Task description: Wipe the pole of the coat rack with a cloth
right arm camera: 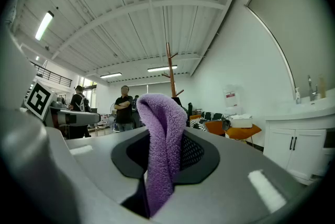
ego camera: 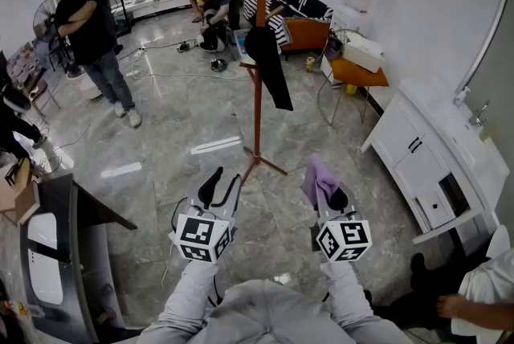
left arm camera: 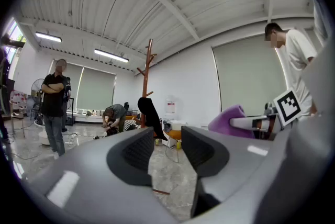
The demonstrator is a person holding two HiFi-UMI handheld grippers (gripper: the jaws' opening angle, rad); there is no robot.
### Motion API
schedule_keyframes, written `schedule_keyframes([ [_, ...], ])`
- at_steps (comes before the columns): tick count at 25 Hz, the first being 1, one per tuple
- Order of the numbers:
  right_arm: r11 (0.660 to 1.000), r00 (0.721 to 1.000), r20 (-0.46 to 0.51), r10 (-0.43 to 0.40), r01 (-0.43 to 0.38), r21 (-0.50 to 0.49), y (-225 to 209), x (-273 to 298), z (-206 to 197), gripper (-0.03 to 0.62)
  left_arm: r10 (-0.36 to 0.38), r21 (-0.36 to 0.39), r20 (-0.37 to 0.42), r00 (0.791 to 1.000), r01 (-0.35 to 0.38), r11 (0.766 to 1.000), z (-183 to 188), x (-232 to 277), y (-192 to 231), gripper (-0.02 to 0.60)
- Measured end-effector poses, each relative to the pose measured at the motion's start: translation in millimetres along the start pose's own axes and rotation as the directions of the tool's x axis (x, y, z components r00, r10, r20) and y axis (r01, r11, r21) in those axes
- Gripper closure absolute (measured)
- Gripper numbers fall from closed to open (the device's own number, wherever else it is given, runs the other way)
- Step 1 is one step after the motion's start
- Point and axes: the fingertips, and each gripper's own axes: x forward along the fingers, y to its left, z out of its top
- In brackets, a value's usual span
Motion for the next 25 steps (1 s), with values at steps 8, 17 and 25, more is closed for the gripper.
schedule_keyframes([
  [8, 1.000, 1.000, 0.004, 0.005, -0.005, 0.003, -3, -2, 1, 0.516, 0.006, 0.003, 0.001, 1.000, -0.006, 1.000, 1, 1, -3, 0.410],
  [17, 0.999, 1.000, 0.024, 0.009, -0.010, 0.043, -17, 1, 4, 0.516, 0.022, 0.004, 0.000, 1.000, -0.022, 1.000, 2, 11, -9, 0.410],
  [25, 0.997, 0.998, 0.035, 0.046, -0.048, 0.062, -40, 3, 2, 0.516, 0.055, 0.011, -0.003, 0.998, -0.055, 0.998, 2, 27, -23, 0.410],
])
